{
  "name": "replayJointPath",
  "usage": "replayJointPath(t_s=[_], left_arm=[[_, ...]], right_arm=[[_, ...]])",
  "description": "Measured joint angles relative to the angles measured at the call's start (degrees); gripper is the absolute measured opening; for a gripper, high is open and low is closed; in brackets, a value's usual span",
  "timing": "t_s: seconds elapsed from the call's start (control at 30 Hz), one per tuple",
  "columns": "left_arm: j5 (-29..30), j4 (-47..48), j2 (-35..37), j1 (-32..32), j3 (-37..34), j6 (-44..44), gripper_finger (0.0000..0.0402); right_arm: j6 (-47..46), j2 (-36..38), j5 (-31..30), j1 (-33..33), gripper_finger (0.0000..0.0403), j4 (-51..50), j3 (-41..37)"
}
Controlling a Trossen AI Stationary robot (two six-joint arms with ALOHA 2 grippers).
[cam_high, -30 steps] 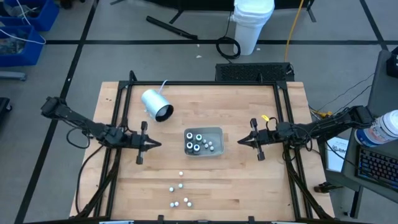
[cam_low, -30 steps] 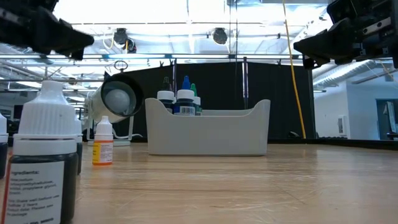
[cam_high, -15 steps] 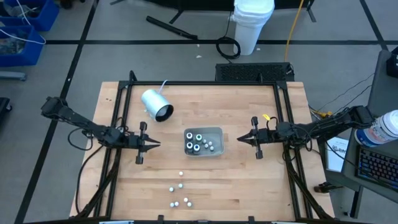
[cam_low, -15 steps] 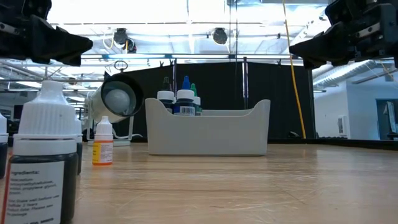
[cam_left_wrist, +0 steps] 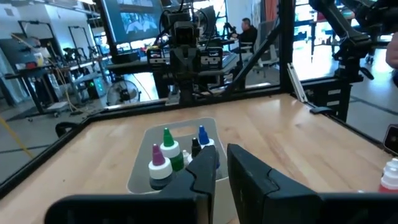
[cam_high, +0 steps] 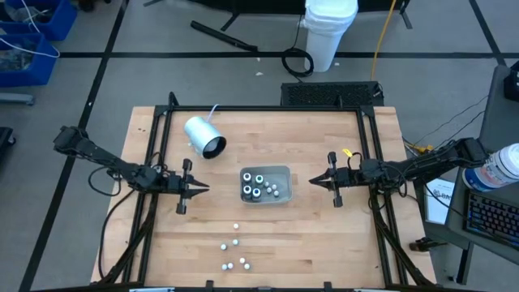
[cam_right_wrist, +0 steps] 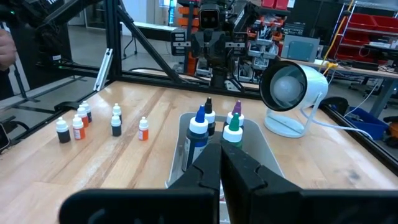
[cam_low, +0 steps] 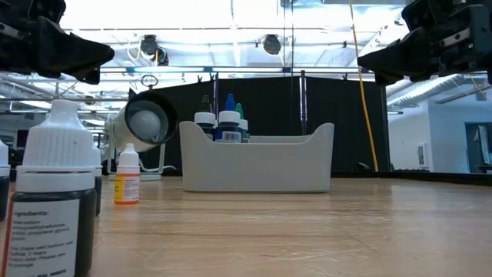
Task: Pick & Place food coloring
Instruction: Put the small black food coloring bottle into the gray bin
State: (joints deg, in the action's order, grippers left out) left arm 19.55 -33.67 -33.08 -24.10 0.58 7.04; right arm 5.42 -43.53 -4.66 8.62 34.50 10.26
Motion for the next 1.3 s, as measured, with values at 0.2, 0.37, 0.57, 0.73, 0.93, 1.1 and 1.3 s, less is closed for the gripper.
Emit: replayJointPath(t_s=[0.2,0.37,0.57,0.73,0.93,1.1,1.3], left_arm=[[0.0,0.0,0.0,0.0,0.0,0.6,0.0049],[0.0,0.0,0.0,0.0,0.0,0.6,0.0049],[0.0,0.0,0.0,0.0,0.0,0.7,0.0049],[0.0,0.0,0.0,0.0,0.0,0.7,0.0049],[0.0,-0.6,0.0,0.0,0.0,0.7,0.0049],[0.1,-0.5,0.0,0.0,0.0,0.6,0.0049],[0.1,-0.9,0.0,0.0,0.0,-0.1,0.0049]], right_arm=[[0.0,0.0,0.1,0.0,0.0000,0.0,0.0],[0.0,0.0,0.1,0.0,0.0000,0.0,0.0],[0.4,0.0,0.2,0.0,0.0000,0.0,0.0],[0.3,0.0,0.2,0.0,0.0000,0.0,0.0],[0.2,0.0,3.7,0.2,0.0000,0.1,0.0],[0.7,-0.1,4.7,0.2,0.0000,1.3,0.0],[-2.5,-3.8,4.5,0.9,0.0000,7.7,0.1]])
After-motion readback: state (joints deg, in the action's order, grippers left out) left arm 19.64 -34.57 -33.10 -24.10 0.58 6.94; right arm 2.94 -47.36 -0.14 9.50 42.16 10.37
